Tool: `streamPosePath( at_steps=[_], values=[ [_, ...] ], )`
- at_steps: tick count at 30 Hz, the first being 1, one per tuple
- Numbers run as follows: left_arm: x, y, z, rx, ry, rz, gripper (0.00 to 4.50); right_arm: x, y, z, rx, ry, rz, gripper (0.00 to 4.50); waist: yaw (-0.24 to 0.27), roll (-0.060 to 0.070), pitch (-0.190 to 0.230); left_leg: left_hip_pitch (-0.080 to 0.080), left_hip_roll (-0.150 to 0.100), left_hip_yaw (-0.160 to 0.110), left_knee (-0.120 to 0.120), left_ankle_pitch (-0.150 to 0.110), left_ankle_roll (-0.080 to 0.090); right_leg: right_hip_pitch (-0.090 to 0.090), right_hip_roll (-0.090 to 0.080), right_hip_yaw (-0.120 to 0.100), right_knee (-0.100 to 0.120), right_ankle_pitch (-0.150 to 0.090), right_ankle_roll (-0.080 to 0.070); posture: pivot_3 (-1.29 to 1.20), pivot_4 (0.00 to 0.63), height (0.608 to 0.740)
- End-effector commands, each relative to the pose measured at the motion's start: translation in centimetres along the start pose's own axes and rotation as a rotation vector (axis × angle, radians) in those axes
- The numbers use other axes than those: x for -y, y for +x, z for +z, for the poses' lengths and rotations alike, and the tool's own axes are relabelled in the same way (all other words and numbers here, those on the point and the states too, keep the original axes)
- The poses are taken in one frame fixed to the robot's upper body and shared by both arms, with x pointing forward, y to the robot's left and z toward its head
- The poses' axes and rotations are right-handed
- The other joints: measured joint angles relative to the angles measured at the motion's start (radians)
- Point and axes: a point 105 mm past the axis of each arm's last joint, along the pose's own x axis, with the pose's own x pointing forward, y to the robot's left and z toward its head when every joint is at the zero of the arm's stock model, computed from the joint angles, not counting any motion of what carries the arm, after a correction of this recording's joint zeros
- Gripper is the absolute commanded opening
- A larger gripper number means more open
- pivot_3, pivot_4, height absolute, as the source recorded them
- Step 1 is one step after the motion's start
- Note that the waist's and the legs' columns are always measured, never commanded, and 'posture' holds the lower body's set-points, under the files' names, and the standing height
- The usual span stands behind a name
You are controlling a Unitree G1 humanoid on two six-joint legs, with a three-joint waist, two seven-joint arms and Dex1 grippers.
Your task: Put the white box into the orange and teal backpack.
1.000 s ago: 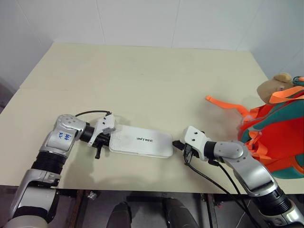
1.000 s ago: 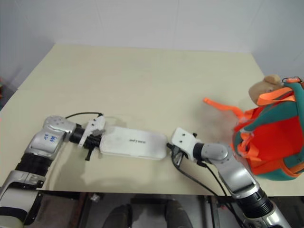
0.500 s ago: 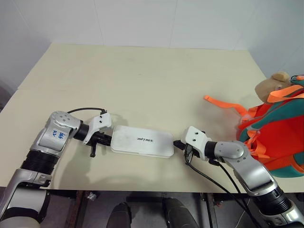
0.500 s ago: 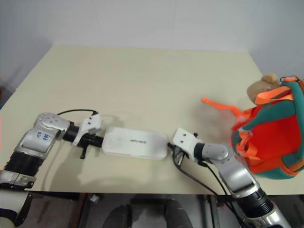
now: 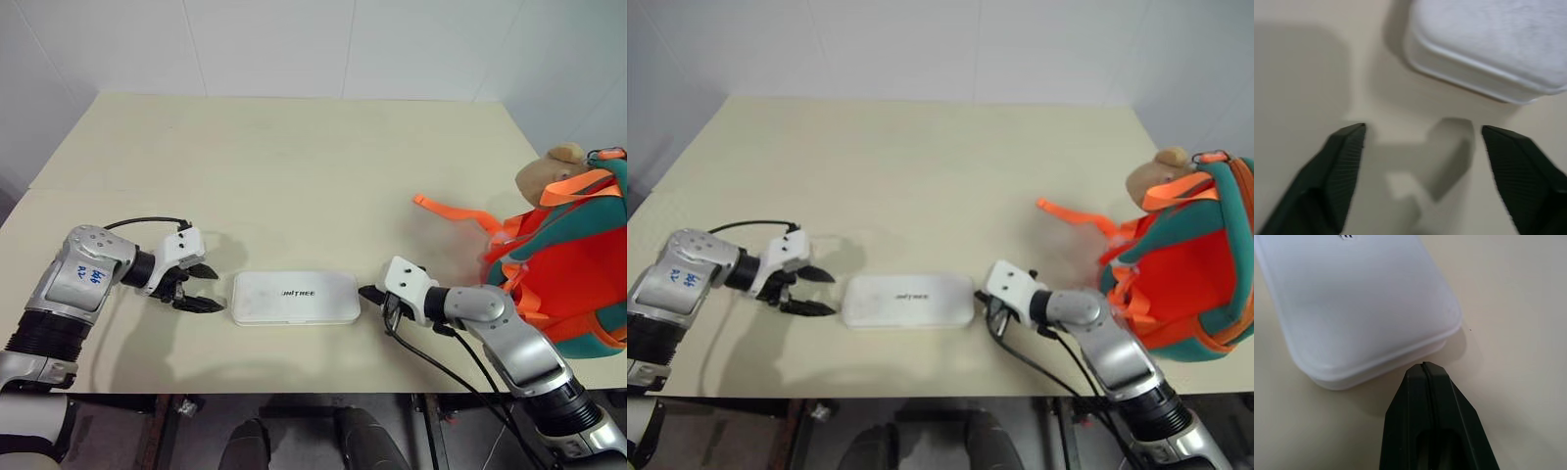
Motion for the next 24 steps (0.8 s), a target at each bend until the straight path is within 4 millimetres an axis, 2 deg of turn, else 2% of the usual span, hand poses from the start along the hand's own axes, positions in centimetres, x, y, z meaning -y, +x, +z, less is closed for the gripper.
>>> streamPosePath(
  at_steps=[1,4,5,7,13,17,19,24],
  values=[
    [-2.0,-2.0,1.2,0.147,0.008,0.149,4.48,1.8,-1.2,1.2,0.040,-0.037,-0.060,0.00,0.001,0.000,0.000,-0.002,0.000,0.000,0.000,0.000,0.000,-0.002,0.000,0.000,0.000,0.000,0.000,0.00,0.150,0.740],
    [-3.8,-3.3,3.2,0.316,0.036,0.281,4.48,2.5,-1.8,1.3,0.040,-0.039,-0.075,0.00,0.007,0.000,0.000,-0.006,0.000,0.000,0.000,0.000,0.000,-0.007,-0.001,-0.001,0.002,0.005,0.009,0.00,0.150,0.740],
    [-4.2,-3.5,3.2,0.334,0.013,0.313,4.49,2.6,-2.0,1.4,0.041,-0.042,-0.076,0.17,0.009,0.000,0.000,-0.006,0.000,0.000,0.000,-0.001,-0.001,-0.007,-0.001,-0.001,0.002,0.008,0.016,0.00,0.150,0.740],
    [-4.0,-3.2,3.0,0.333,0.005,0.304,4.50,3.0,-2.3,1.4,0.036,-0.037,-0.080,0.59,0.009,0.000,0.000,-0.007,0.000,-0.001,-0.001,-0.001,-0.002,-0.007,-0.001,-0.002,0.001,0.008,0.016,0.00,0.150,0.740],
    [-3.3,-3.8,5.4,0.571,0.020,0.327,4.50,3.8,-3.1,2.1,0.049,-0.038,-0.095,2.57,0.012,0.000,0.000,-0.008,0.000,-0.001,-0.002,-0.003,-0.003,-0.008,-0.001,-0.002,0.000,0.006,0.017,0.00,0.150,0.740],
    [-2.4,-4.4,5.5,0.643,0.006,0.316,4.50,4.1,-3.7,2.0,0.042,-0.038,-0.113,4.01,0.005,0.000,0.000,-0.007,0.000,0.000,-0.003,-0.003,-0.003,-0.008,-0.001,-0.002,0.000,0.006,0.017,0.00,0.150,0.740],
    [-2.1,-4.8,5.4,0.676,-0.032,0.310,4.50,4.0,-3.8,1.7,0.033,-0.035,-0.120,4.49,0.005,0.000,0.000,-0.007,0.000,0.000,-0.003,-0.003,-0.003,-0.008,-0.001,-0.002,0.001,0.006,0.017,0.00,0.150,0.740],
    [-0.9,-5.1,4.3,0.705,-0.197,0.255,4.50,3.7,-3.7,0.8,0.015,-0.028,-0.139,4.49,0.005,0.000,0.000,-0.007,0.000,0.000,-0.002,-0.003,-0.003,-0.007,-0.001,-0.002,0.001,0.006,0.017,0.00,0.150,0.740]
  ],
)
